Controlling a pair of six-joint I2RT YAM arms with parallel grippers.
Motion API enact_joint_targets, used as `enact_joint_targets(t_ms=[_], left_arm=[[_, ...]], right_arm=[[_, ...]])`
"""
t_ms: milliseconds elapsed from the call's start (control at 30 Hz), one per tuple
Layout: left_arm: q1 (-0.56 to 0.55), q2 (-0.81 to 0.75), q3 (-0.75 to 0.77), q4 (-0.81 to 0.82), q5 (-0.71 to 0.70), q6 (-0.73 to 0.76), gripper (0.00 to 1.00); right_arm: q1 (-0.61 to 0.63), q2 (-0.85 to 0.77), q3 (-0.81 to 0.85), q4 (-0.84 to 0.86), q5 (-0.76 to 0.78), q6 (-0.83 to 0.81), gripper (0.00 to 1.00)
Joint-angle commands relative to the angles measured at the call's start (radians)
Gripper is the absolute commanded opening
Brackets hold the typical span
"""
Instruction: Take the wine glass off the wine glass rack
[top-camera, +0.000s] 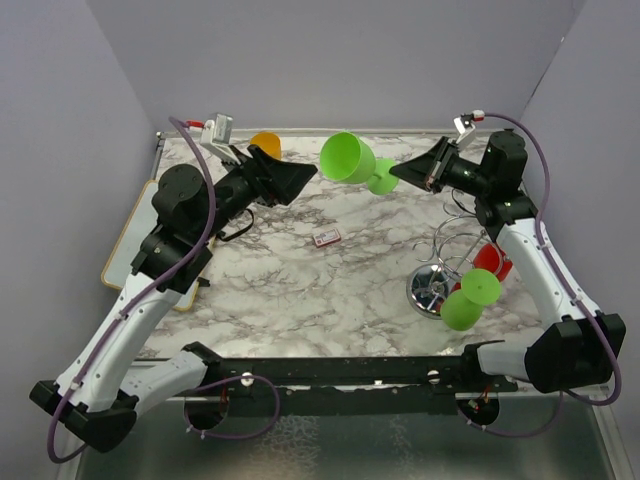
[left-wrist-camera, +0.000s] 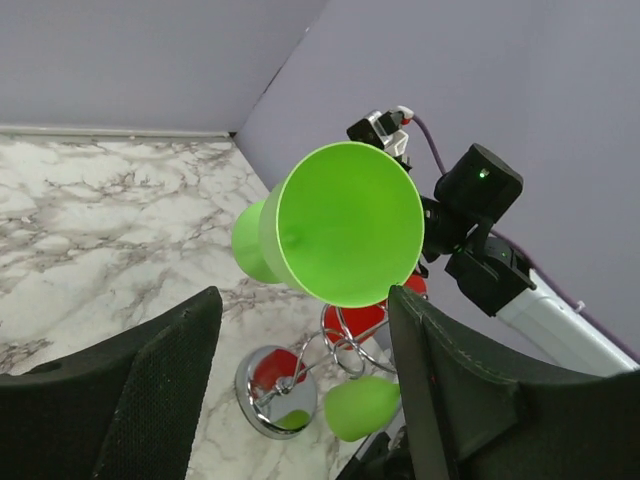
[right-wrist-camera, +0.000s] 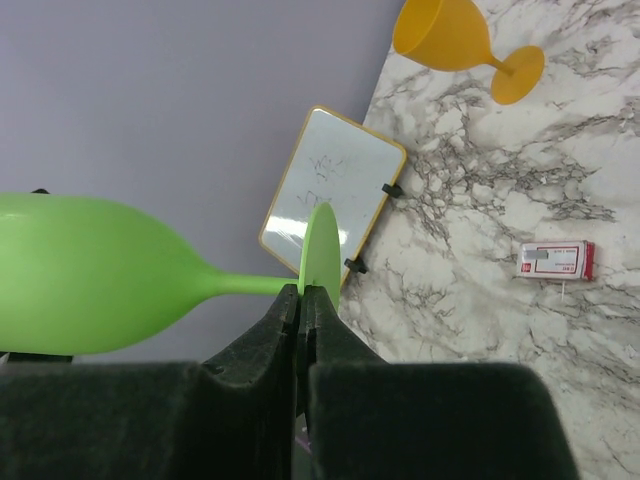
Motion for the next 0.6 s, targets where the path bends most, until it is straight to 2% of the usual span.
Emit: enact_joint_targets(t_ms=[0, 233, 400, 567], left_arm=[[0.004, 0.052, 0.048, -0.080, 0.044, -0.012, 0.66], [0.003, 0.128, 0.084, -0.160, 0.084, 0.050, 0.51], [0.003, 0.153, 0.109, -0.229, 0.030, 0.119, 0.33], [0.003, 0.177, 0.119, -0.263, -0.007, 0.153, 0.24]], right_arm=[[0.002, -0.033, -0.016, 0.032, 0.007, -0.046, 0.01], [0.027, -0.022, 0.009, -0.030, 0.074, -0.125, 0.01], [0.059, -0.014, 0.054, -0.092, 0.157, -0.190, 0.01], [0.115, -0.005, 0.091, -0.139, 0.252, -0.257, 0.01]])
